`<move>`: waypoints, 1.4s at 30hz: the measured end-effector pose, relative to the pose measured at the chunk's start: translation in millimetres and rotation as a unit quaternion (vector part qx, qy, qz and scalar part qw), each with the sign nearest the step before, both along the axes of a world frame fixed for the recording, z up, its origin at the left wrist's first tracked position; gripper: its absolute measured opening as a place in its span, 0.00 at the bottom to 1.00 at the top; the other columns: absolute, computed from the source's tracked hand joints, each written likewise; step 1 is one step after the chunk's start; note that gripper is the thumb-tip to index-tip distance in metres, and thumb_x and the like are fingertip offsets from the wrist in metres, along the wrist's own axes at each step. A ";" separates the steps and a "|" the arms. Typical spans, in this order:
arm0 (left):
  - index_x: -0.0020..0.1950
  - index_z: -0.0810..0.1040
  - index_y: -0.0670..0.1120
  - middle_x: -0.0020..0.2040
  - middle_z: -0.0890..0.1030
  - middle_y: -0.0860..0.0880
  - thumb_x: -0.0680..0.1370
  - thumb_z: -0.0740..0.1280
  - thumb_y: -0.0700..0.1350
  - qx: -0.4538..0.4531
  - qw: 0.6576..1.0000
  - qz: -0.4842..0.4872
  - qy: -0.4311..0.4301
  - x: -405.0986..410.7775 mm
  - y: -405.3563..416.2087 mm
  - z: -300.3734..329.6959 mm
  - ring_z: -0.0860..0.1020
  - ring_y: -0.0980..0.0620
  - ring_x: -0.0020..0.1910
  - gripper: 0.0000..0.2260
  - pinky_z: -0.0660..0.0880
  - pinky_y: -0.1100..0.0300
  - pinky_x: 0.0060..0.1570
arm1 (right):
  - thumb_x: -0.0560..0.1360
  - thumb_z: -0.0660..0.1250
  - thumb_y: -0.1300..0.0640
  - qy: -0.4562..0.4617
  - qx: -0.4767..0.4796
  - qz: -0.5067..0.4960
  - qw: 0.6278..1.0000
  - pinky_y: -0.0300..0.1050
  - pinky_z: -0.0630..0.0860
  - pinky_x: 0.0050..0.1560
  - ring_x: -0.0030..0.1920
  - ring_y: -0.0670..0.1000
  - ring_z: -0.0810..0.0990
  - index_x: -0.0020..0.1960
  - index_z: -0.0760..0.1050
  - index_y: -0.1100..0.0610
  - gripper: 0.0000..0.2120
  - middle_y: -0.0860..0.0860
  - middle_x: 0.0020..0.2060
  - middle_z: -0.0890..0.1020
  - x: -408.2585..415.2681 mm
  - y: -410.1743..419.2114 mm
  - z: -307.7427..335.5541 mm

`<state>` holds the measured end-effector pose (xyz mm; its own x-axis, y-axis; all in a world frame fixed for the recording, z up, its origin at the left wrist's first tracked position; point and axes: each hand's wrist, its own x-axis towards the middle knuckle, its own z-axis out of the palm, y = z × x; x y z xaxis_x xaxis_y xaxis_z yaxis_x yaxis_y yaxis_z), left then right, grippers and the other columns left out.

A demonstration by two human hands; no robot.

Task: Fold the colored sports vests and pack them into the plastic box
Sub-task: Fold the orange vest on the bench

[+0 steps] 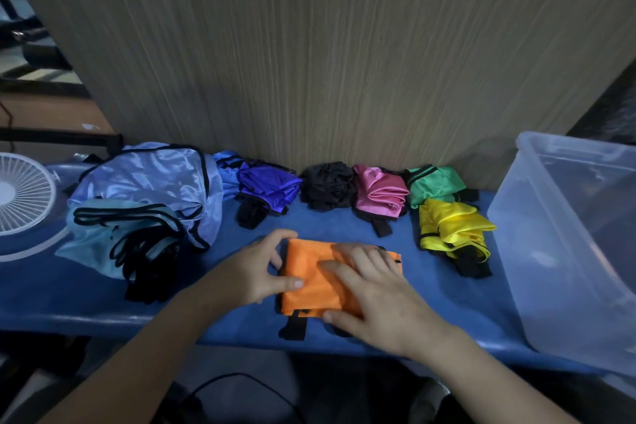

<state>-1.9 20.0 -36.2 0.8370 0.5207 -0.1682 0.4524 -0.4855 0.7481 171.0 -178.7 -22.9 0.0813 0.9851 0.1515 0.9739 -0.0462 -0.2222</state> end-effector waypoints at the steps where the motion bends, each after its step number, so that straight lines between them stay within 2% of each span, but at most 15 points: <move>1: 0.67 0.64 0.70 0.53 0.75 0.51 0.63 0.74 0.65 -0.012 1.000 -0.002 -0.005 -0.8 -1.6 0.4 0.80 0.55 0.37 0.35 0.76 0.62 0.31 | 0.74 0.57 0.29 -0.010 -0.010 0.004 1.000 0.57 0.57 0.75 0.74 0.53 0.61 0.75 0.63 0.45 0.34 0.49 0.72 0.65 -4.6 -0.5 -3.7; 4: 0.64 0.68 0.70 0.52 0.77 0.49 0.71 0.76 0.55 -0.026 0.999 -0.023 -0.009 1.3 -5.9 2.5 0.82 0.52 0.37 0.27 0.78 0.61 0.31 | 0.72 0.57 0.29 -0.024 -0.036 -0.002 0.999 0.61 0.50 0.77 0.77 0.55 0.56 0.77 0.58 0.45 0.37 0.50 0.75 0.61 -4.0 1.1 -10.3; 8: 0.62 0.71 0.68 0.50 0.78 0.49 0.73 0.77 0.50 -0.034 0.999 -0.034 -0.022 4.1 -4.5 2.0 0.82 0.46 0.35 0.24 0.79 0.58 0.32 | 0.71 0.59 0.31 -0.048 -0.046 0.005 0.998 0.61 0.53 0.76 0.76 0.56 0.59 0.77 0.58 0.45 0.38 0.51 0.75 0.62 -1.4 3.8 -14.1; 10: 0.61 0.72 0.66 0.49 0.79 0.49 0.73 0.77 0.48 -0.008 0.999 -0.044 -0.028 6.6 -4.8 1.9 0.79 0.53 0.31 0.23 0.77 0.62 0.33 | 0.72 0.60 0.31 -0.051 -0.042 0.007 0.998 0.60 0.55 0.76 0.76 0.56 0.61 0.77 0.59 0.45 0.38 0.51 0.75 0.63 1.1 3.5 -16.0; 12: 0.60 0.73 0.66 0.49 0.78 0.52 0.73 0.76 0.49 0.044 0.997 -0.048 -0.034 10.3 -6.4 1.5 0.75 0.60 0.31 0.21 0.73 0.67 0.36 | 0.73 0.59 0.32 -0.056 -0.034 0.004 0.998 0.61 0.58 0.75 0.75 0.56 0.63 0.77 0.60 0.45 0.35 0.51 0.74 0.65 6.6 2.4 -16.3; 14: 0.60 0.73 0.66 0.49 0.76 0.56 0.74 0.74 0.51 0.093 0.994 -0.047 -0.039 15.7 -10.5 0.8 0.75 0.59 0.36 0.19 0.73 0.64 0.43 | 0.75 0.58 0.34 -0.060 -0.031 -0.004 0.998 0.63 0.62 0.74 0.75 0.57 0.65 0.77 0.61 0.45 0.33 0.51 0.74 0.67 15.8 1.3 -15.9; 17: 0.62 0.74 0.64 0.48 0.72 0.58 0.77 0.72 0.52 0.125 0.990 -0.047 -0.049 27.3 -21.6 0.0 0.74 0.59 0.41 0.16 0.74 0.61 0.50 | 0.76 0.58 0.35 -0.076 -0.047 -0.023 0.996 0.65 0.62 0.74 0.76 0.59 0.64 0.77 0.61 0.44 0.31 0.50 0.75 0.66 32.2 0.3 -14.9; 20: 0.65 0.73 0.63 0.48 0.70 0.64 0.78 0.69 0.52 0.138 0.988 -0.041 -0.060 41.0 -29.2 -4.1 0.73 0.61 0.44 0.16 0.71 0.65 0.50 | 0.75 0.68 0.40 -0.089 -0.051 -0.051 0.993 0.66 0.65 0.71 0.74 0.61 0.67 0.76 0.64 0.45 0.32 0.51 0.75 0.69 42.6 -2.0 -11.7; 23: 0.69 0.71 0.63 0.50 0.68 0.69 0.80 0.67 0.53 0.142 0.986 -0.037 -0.074 55.7 -34.9 -9.9 0.74 0.64 0.47 0.18 0.67 0.70 0.48 | 0.74 0.70 0.42 -0.099 -0.047 -0.089 0.990 0.64 0.68 0.68 0.72 0.61 0.69 0.75 0.67 0.45 0.31 0.51 0.74 0.70 50.6 -4.5 -8.1; 26: 0.72 0.70 0.60 0.52 0.67 0.67 0.81 0.66 0.53 0.147 0.986 -0.027 -0.078 68.8 -39.6 -13.2 0.72 0.64 0.48 0.19 0.67 0.70 0.51 | 0.77 0.67 0.42 -0.084 -0.061 -0.105 0.989 0.63 0.65 0.71 0.75 0.62 0.65 0.77 0.64 0.45 0.30 0.51 0.76 0.67 57.6 -4.7 -6.9; 30: 0.72 0.69 0.59 0.57 0.68 0.64 0.81 0.65 0.53 0.155 0.985 -0.020 -0.078 74.4 -41.2 -17.1 0.70 0.61 0.52 0.19 0.72 0.63 0.58 | 0.79 0.64 0.41 -0.043 -0.085 -0.090 0.991 0.60 0.53 0.77 0.80 0.58 0.53 0.80 0.57 0.44 0.33 0.49 0.80 0.57 66.8 -5.7 -3.5; 32: 0.73 0.69 0.59 0.58 0.68 0.64 0.81 0.65 0.53 0.152 0.985 -0.025 -0.078 73.1 -41.1 -16.6 0.70 0.61 0.52 0.20 0.71 0.64 0.58 | 0.78 0.63 0.38 -0.029 -0.102 -0.087 0.991 0.58 0.48 0.79 0.81 0.55 0.47 0.81 0.52 0.42 0.35 0.46 0.81 0.51 69.1 -7.1 -1.4; 37: 0.75 0.67 0.60 0.59 0.69 0.64 0.81 0.65 0.55 0.142 0.986 -0.047 -0.075 63.1 -40.3 -13.4 0.72 0.61 0.55 0.21 0.71 0.63 0.60 | 0.65 0.44 0.18 -0.012 -0.113 -0.078 0.991 0.58 0.39 0.79 0.81 0.50 0.38 0.80 0.48 0.40 0.49 0.43 0.81 0.45 60.6 -10.3 4.4; 39: 0.74 0.67 0.61 0.60 0.70 0.64 0.81 0.65 0.56 0.133 0.986 -0.051 -0.081 57.1 -38.7 -12.4 0.73 0.62 0.56 0.22 0.71 0.61 0.61 | 0.65 0.38 0.17 -0.011 -0.084 -0.067 0.994 0.57 0.38 0.79 0.80 0.49 0.38 0.80 0.49 0.40 0.50 0.42 0.81 0.46 53.7 -10.5 7.6; 42: 0.73 0.68 0.60 0.61 0.71 0.62 0.80 0.66 0.55 0.145 0.984 -0.050 -0.094 45.2 -32.7 -10.1 0.74 0.61 0.55 0.21 0.72 0.60 0.62 | 0.66 0.34 0.19 0.000 -0.059 -0.053 0.997 0.55 0.38 0.79 0.80 0.47 0.39 0.81 0.51 0.40 0.48 0.41 0.81 0.47 40.4 -5.3 13.5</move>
